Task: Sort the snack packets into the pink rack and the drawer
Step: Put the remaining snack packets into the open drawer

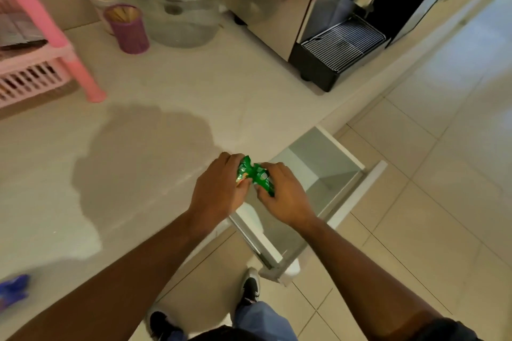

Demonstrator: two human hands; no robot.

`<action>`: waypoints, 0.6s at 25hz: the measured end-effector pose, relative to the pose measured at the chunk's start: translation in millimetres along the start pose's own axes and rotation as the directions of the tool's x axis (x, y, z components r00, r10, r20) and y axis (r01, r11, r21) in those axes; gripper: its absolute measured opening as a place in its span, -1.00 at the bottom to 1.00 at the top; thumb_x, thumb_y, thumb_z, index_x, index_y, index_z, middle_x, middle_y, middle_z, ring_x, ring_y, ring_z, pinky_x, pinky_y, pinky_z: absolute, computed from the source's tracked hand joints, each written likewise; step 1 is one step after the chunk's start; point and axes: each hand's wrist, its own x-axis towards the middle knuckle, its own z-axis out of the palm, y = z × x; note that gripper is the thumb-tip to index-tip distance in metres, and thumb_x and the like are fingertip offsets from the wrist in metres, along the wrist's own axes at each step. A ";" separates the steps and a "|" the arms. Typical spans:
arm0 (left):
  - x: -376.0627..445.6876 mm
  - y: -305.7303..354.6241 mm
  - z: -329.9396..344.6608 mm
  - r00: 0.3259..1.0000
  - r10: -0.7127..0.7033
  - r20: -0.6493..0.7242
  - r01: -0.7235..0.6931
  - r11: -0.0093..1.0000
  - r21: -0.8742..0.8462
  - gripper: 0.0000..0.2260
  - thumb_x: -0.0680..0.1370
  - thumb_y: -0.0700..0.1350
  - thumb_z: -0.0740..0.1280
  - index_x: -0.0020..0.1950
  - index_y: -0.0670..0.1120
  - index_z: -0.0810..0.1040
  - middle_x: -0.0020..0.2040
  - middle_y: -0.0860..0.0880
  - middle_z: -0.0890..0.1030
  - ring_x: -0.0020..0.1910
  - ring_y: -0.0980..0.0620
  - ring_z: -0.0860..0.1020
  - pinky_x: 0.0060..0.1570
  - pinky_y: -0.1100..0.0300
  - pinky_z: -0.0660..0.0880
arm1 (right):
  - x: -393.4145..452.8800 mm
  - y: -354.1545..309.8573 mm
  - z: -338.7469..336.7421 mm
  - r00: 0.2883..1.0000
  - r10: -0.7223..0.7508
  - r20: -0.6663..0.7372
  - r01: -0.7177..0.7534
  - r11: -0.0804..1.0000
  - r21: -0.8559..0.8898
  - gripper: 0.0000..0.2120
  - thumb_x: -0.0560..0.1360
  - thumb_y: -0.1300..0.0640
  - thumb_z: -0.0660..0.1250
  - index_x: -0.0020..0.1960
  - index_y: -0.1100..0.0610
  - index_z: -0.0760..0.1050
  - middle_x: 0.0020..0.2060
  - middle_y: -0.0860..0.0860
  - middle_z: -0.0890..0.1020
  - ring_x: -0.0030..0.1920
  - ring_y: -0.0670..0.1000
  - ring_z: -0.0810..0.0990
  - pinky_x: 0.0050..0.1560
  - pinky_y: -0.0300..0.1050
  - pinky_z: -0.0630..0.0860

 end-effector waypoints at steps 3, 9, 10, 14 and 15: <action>1.3 30.5 40.0 0.990 0.126 0.062 -0.122 0.990 -0.067 -0.51 0.47 0.07 0.42 0.36 0.02 0.41 0.12 0.04 0.53 0.02 0.05 0.55 -0.09 0.16 0.54 | -0.7 52.2 -20.8 0.999 0.022 0.041 -0.020 0.999 -0.047 -0.55 0.49 -0.02 0.35 0.34 0.05 0.41 0.08 0.01 0.57 0.06 -0.02 0.51 0.03 -0.10 0.48; 11.7 42.0 120.3 0.916 -0.007 0.401 -0.020 0.998 0.062 -0.68 0.49 -0.04 0.43 0.19 -0.11 0.50 0.09 -0.07 0.55 -0.01 -0.04 0.58 -0.15 0.14 0.50 | 34.5 127.9 -27.3 0.855 0.060 0.514 0.104 0.953 -0.284 -0.65 0.44 0.11 0.45 0.21 0.07 0.55 0.06 0.01 0.59 0.10 0.04 0.55 0.12 -0.01 0.50; 16.8 41.7 131.8 0.890 -0.061 0.453 0.020 0.995 0.093 -0.72 0.50 -0.07 0.41 0.16 -0.14 0.52 0.08 -0.11 0.55 -0.03 -0.08 0.59 -0.17 0.13 0.48 | 42.0 135.2 -21.5 0.817 0.063 0.574 0.134 0.946 -0.295 -0.70 0.44 0.14 0.43 0.17 0.08 0.57 0.05 0.03 0.58 0.09 0.05 0.56 0.12 0.00 0.51; 29.0 37.9 178.0 0.753 -0.194 0.628 0.114 0.979 0.166 -0.71 0.55 -0.12 0.35 0.22 -0.21 0.48 0.20 -0.21 0.46 0.07 -0.16 0.57 0.02 0.06 0.53 | 61.7 161.7 13.0 0.639 0.101 0.763 0.226 0.923 -0.311 -0.70 0.48 0.23 0.40 0.20 0.12 0.54 0.12 0.08 0.51 0.10 0.11 0.55 0.11 -0.02 0.52; 29.1 35.3 188.0 0.728 -0.212 0.652 0.120 0.976 0.183 -0.73 0.57 -0.12 0.34 0.22 -0.21 0.48 0.21 -0.21 0.47 0.09 -0.15 0.56 0.06 0.06 0.53 | 63.6 167.4 22.5 0.604 0.098 0.791 0.266 0.911 -0.315 -0.71 0.48 0.22 0.41 0.20 0.14 0.53 0.13 0.10 0.51 0.10 0.12 0.55 0.07 -0.04 0.51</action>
